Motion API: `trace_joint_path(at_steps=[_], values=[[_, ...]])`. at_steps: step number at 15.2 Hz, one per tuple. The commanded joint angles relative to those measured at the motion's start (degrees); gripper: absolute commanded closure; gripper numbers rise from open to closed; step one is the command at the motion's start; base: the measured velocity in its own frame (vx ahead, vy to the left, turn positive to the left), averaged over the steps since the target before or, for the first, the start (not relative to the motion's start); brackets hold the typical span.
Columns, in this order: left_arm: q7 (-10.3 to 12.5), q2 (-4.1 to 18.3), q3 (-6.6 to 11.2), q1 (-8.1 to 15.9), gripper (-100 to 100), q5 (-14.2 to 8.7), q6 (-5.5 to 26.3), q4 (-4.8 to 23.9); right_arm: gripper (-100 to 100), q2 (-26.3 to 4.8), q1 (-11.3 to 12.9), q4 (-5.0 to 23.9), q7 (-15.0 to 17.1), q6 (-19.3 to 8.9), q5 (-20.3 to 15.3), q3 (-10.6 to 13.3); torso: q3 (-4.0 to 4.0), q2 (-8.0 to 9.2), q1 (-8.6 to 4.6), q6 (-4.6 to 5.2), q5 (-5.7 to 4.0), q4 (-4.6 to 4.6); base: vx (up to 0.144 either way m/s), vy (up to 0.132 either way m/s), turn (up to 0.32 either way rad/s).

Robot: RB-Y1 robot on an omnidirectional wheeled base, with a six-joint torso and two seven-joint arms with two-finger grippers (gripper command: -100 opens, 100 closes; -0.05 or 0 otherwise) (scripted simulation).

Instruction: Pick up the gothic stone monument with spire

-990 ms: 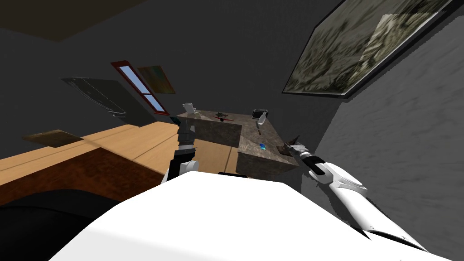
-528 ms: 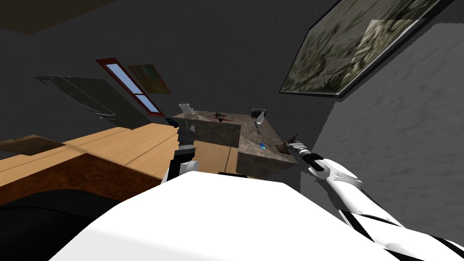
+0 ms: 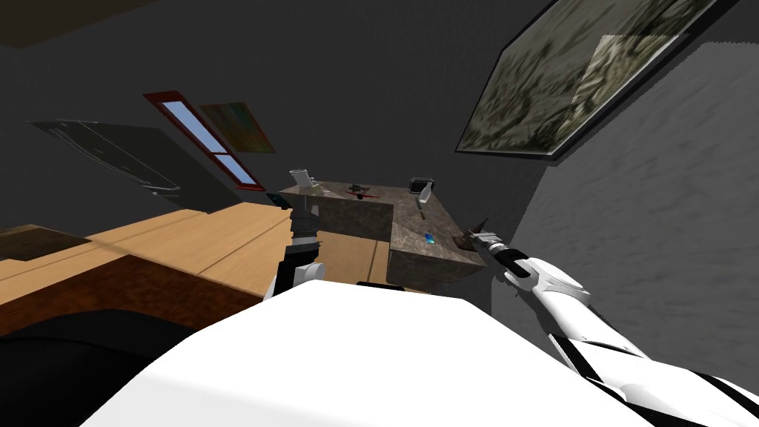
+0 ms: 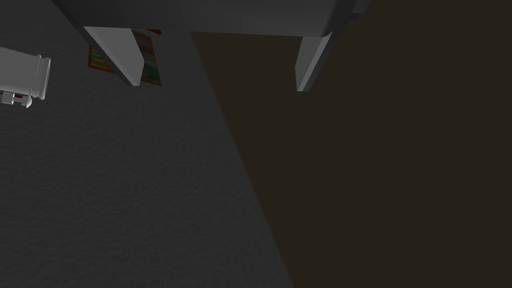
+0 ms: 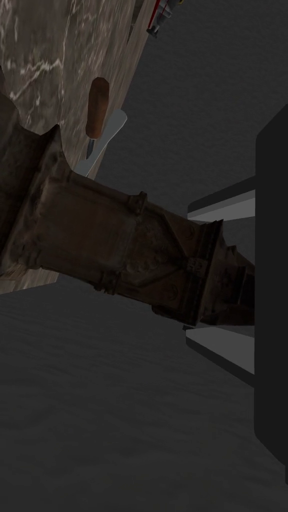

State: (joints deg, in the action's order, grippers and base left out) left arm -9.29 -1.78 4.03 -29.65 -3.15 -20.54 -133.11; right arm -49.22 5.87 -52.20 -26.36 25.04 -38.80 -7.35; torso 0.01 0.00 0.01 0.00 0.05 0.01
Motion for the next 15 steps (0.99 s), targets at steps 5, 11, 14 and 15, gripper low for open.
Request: trace_joint_path(at_steps=[5,11,14,15], values=[[0.0,0.01,0.0,0.02,0,0.0,0.0,0.0,100,1.49,-6.53,-7.05,0.43,-5.67,0.54,-1.9,-0.02,0.0,-0.29,-0.22,-0.12,-0.03,-0.018,-0.062,0.178],[0.0,0.01,0.0,0.0,0,0.0,0.0,0.0,100,3.08,-13.1,-14.89,0.86,-11.11,1.14,-3.91,-0.2,-0.19,-0.45,-0.08,-0.3,-0.2,-0.016,-0.054,0.101],[0.0,0.01,0.0,0.0,0,0.0,0.0,0.0,100,3.08,-15.02,-18.15,0.86,-11.32,1.14,-3.91,-0.26,-0.23,-0.56,-0.01,-0.4,-0.28,-0.014,-0.05,0.096],[0.0,0.0,0.01,0.0,0,0.0,0.0,0.0,100,3.87,-17.25,-19.6,1.07,-13.85,1.44,-4.92,-0.27,-0.24,-0.52,0.01,-0.39,-0.29,-0.016,-0.044,0.134]])
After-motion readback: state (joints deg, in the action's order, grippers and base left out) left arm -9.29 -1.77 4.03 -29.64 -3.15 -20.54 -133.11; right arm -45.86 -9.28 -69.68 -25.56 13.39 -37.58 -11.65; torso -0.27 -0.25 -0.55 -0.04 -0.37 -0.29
